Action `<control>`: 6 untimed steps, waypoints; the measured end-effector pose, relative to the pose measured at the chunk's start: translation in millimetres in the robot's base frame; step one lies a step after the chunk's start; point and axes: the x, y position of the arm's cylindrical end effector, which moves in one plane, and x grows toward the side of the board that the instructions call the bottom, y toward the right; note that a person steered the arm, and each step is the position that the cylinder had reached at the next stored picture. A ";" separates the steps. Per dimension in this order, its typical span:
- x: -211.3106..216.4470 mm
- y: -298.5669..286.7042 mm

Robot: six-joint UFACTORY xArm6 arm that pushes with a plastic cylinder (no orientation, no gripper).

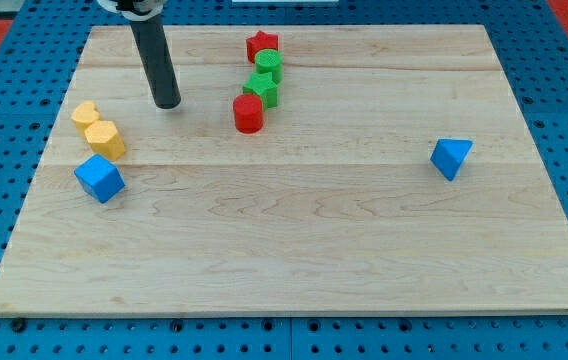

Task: Move your arm to the green star

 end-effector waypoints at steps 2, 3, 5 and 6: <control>-7.3 0.0; -7.9 0.0; -8.4 0.1; -8.0 11.6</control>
